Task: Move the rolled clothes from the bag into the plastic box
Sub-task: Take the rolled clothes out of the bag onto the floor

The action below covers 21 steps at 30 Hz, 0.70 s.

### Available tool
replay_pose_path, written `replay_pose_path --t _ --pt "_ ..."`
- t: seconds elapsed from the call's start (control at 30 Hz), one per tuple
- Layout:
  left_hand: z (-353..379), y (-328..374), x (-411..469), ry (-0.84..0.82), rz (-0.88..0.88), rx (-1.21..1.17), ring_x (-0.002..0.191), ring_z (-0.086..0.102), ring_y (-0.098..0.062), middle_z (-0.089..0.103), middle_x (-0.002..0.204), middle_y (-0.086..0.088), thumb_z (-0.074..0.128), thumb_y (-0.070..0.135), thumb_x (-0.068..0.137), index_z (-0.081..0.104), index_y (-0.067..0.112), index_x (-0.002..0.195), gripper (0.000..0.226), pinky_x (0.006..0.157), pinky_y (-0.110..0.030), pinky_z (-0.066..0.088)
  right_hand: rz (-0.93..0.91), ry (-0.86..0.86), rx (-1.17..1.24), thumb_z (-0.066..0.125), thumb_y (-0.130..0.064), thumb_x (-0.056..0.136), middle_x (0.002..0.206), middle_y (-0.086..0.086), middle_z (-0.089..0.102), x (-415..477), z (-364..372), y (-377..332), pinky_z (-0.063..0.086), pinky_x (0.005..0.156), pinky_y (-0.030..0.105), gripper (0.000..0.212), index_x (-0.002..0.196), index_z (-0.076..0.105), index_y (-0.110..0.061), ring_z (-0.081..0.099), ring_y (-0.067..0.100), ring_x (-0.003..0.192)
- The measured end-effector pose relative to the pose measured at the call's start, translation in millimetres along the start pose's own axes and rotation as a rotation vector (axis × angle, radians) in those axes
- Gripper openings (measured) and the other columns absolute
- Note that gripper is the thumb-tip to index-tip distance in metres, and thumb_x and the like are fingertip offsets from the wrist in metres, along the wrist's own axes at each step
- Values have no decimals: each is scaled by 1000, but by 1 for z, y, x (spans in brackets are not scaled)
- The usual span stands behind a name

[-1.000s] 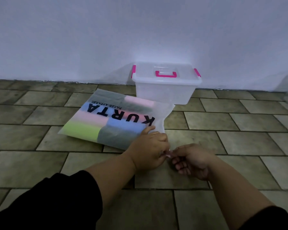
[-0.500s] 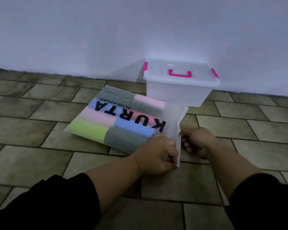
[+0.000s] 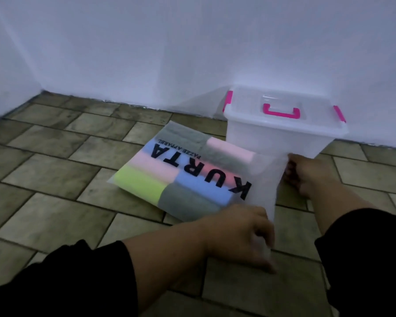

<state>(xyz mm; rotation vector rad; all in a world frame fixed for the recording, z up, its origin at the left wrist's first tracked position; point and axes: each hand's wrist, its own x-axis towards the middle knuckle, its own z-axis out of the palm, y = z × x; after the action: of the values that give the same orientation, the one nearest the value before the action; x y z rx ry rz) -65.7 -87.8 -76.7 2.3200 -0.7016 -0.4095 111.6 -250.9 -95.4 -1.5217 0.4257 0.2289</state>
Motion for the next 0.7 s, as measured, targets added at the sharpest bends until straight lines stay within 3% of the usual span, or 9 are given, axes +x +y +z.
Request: replay_pose_path --t 0.13,0.2,0.27,0.37,0.5,0.57,0.63,0.7 --pt "5 6 37 402 -184 273 93 53 -14 49 112 4 59 67 73 45 27 117 61 76 -34 47 27 -119 74 57 -27 92 56 1 44 -24 -17 7 37 54 27 22 74 52 -18 39 15 51" --pt "5 10 57 432 -269 389 96 54 -24 46 115 -5 65 54 75 35 24 128 67 76 -39 47 51 -117 44 54 -28 93 50 -1 52 -42 -25 14 40 56 28 17 80 55 -18 46 16 52" --pt "3 11 70 405 -327 392 90 54 -30 43 111 -9 68 30 76 32 23 130 65 68 -39 47 81 -145 -8 53 -29 93 56 -2 59 -63 -33 21 44 60 30 13 87 58 -19 55 18 57" --pt "-9 3 73 403 -401 170 94 54 -32 41 116 -10 64 14 76 32 26 134 68 75 -40 49 114 -186 -58 56 -28 92 79 8 66 -91 -40 32 50 66 34 15 100 59 -15 64 23 70" --pt "-49 -16 52 447 -479 -365 95 55 -17 53 110 2 68 13 78 41 35 131 63 77 -31 52 83 -234 -225 65 -38 84 84 9 71 -119 -26 41 49 54 31 33 104 59 -13 66 23 63" --pt "-64 -23 38 477 -510 -612 96 56 -15 56 110 5 70 12 79 49 38 123 55 80 -37 54 45 -265 -339 69 -47 78 88 7 71 -127 -6 43 49 51 29 46 109 55 -16 68 24 66" --pt "-74 -27 27 511 -500 -618 92 55 -12 56 111 7 69 10 79 53 46 105 47 66 -31 56 -29 -264 -483 71 -43 76 87 2 69 -133 15 47 50 47 25 48 113 45 -27 69 19 68" --pt "-86 -32 17 543 -480 -355 86 52 -9 51 107 10 67 7 78 53 51 90 48 48 -17 48 -142 -218 -625 70 -32 78 84 -4 64 -134 26 52 49 46 24 43 112 43 -31 67 16 67"
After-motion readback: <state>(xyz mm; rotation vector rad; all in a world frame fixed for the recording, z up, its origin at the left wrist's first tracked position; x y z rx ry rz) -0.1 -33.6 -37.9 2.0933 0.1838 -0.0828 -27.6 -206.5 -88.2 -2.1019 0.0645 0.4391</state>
